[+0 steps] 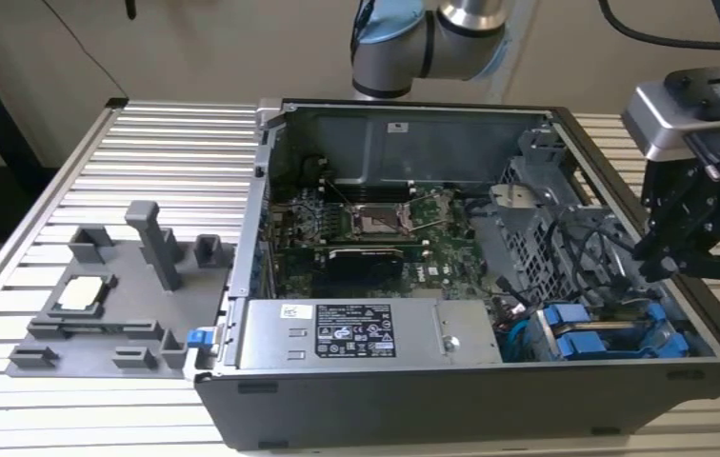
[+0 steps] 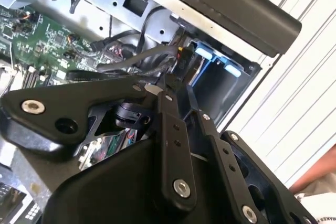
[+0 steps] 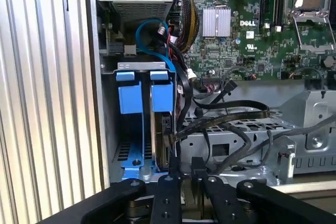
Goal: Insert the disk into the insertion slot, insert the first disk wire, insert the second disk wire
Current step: 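Insert the second disk wire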
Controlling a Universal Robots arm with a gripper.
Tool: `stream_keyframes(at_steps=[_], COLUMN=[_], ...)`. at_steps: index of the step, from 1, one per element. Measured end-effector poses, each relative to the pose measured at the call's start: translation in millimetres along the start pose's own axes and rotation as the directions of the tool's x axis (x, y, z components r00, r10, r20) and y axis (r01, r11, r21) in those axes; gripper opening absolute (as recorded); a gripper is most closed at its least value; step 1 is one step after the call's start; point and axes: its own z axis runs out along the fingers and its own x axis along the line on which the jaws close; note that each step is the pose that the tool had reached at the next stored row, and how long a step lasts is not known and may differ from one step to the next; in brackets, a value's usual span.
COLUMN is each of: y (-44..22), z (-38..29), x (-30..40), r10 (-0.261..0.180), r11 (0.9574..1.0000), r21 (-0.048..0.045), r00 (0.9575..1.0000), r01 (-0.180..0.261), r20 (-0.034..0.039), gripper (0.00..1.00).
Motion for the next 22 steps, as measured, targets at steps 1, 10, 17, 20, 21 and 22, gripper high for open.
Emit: stream_keyframes(at_steps=[1, 10, 17, 20, 21, 22], y=[-0.3, -1.7, -3.1, -3.3, -3.3, -3.3], z=[-2.9, 1.3, 6.3, 8.7, 9.4, 10.1], x=[-0.4, 0.1, 0.6, 0.9, 1.0, 1.1], r10=[0.0, -0.028, -0.067, -0.093, -0.102, -0.111], r11=[1.0, 0.9992, 0.9963, 0.9938, 0.9928, 0.9917], r21=[0.0, 0.0296, 0.0553, 0.062, 0.0643, 0.0672], r00=[1.0, 0.9996, 0.9977, 0.9956, 0.9947, 0.9938], r01=[0.0, 0.027, 0.066, 0.092, 0.101, 0.11], r20=[0.0, 0.0033, 0.0074, 0.0092, 0.0097, 0.0101], gripper=[0.24, 0.32, 0.32, 0.32, 0.32, 0.32])
